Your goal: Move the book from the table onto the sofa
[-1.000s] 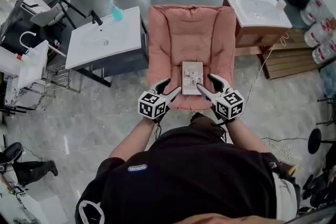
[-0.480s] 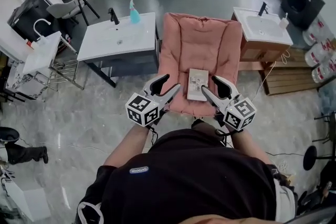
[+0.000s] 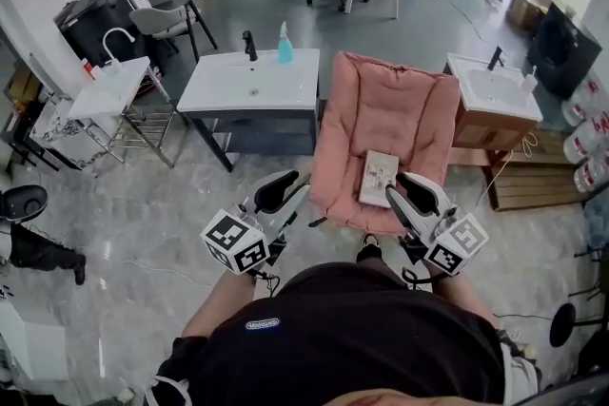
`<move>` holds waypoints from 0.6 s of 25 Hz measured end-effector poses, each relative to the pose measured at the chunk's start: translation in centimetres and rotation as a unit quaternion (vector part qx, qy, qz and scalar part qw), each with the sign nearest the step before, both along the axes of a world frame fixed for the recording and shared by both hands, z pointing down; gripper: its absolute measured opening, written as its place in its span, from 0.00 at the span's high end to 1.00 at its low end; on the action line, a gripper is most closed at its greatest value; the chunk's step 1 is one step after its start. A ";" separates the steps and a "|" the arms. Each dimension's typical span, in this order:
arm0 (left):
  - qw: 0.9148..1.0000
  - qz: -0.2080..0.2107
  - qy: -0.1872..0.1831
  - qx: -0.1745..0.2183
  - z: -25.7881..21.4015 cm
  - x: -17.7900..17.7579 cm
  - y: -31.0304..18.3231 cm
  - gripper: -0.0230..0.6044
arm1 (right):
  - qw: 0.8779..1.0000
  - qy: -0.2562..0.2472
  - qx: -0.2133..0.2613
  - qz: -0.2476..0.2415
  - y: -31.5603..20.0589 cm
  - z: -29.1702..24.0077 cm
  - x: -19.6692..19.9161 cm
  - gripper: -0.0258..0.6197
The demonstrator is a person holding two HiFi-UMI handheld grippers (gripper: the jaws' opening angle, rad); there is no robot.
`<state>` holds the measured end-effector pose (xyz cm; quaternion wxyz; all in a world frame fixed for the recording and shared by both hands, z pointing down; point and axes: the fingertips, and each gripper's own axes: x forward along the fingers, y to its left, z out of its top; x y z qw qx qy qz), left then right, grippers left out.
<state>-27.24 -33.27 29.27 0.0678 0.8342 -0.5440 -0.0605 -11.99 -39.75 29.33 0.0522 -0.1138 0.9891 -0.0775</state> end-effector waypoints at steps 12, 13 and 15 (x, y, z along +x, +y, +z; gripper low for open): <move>0.990 -0.136 0.030 -0.016 0.3 -5.1 11.2 0.96 | 0.989 -0.025 -0.054 -0.138 1.8 -1.9 -5.8 0.91; 0.987 -0.153 0.035 -0.022 0.6 -5.2 12.2 0.96 | 0.987 -0.031 -0.058 -0.150 1.8 -2.1 -6.2 0.91; 0.983 -0.179 0.033 -0.024 1.1 -5.3 13.8 0.96 | 0.983 -0.041 -0.048 -0.172 1.9 -2.7 -6.9 0.91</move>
